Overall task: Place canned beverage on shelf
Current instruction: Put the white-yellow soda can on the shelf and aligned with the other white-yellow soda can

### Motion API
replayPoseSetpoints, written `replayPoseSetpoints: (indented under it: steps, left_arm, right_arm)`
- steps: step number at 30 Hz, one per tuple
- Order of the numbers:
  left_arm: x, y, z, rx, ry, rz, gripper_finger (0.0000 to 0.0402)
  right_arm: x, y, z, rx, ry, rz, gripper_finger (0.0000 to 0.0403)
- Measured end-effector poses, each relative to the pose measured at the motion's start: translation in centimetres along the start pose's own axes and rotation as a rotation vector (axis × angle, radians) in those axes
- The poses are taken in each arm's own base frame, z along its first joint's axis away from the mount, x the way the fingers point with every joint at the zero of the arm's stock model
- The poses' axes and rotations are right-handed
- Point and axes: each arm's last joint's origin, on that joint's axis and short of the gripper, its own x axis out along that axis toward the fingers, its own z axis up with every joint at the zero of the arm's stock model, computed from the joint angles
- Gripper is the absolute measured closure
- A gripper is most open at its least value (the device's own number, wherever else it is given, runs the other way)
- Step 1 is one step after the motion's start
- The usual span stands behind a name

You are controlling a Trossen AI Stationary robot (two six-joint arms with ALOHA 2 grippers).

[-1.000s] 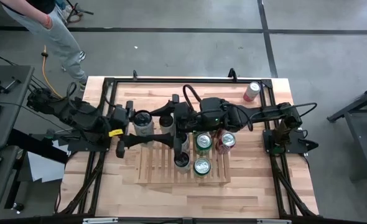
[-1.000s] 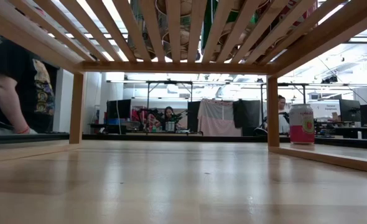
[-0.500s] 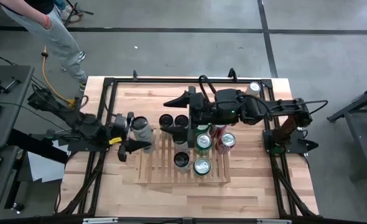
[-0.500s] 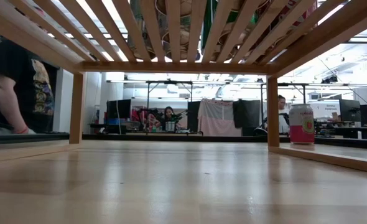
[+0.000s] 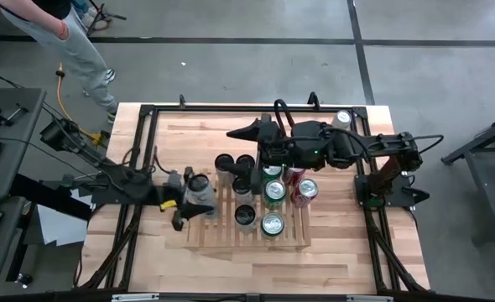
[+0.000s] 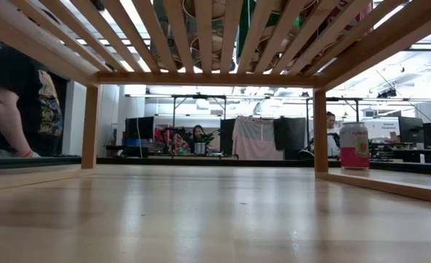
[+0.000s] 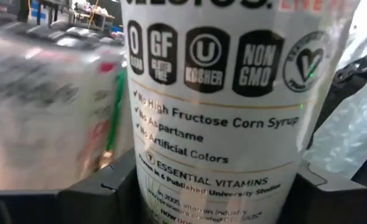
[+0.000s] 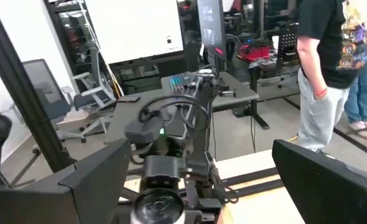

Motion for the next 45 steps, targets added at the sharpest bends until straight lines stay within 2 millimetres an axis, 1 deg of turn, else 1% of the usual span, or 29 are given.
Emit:
replayPoseSetpoints:
  steps: [3,7,15,20,23,31,38,45]
  left_arm:
    - [0.8,-0.6,0.1,0.066,0.003,0.060,0.0171]
    - [1.5,-0.7,-1.0,0.126,0.024,0.166,0.0171]
    - [2.7,-0.8,-3.0,0.110,0.076,0.174,0.0161]
    - [3.2,-1.0,-3.4,0.096,0.063,0.177,0.0160]
    - [3.4,-0.9,-3.8,0.131,0.074,0.185,0.0160]
    - [4.1,-0.5,-4.0,0.239,0.064,0.202,0.0155]
    - [4.6,0.6,-3.6,0.246,0.052,0.251,0.0125]
    - [4.8,0.9,-3.5,0.235,0.052,0.226,0.0124]
  right_arm:
    - [0.0,0.0,0.0,0.016,0.001,-0.017,0.0025]
    - [0.0,0.0,0.0,0.018,-0.001,-0.019,0.0025]
    - [0.0,-0.1,0.0,0.018,-0.001,-0.021,0.0025]
    - [0.0,0.0,0.0,0.018,-0.001,-0.020,0.0025]
    - [0.0,0.0,-0.1,0.017,0.000,-0.019,0.0025]
    - [0.0,0.0,-0.1,0.015,0.007,-0.017,0.0025]
    - [0.0,0.2,-0.2,0.015,0.009,-0.010,0.0025]
    - [-0.2,0.6,-0.3,0.013,0.013,0.003,0.0025]
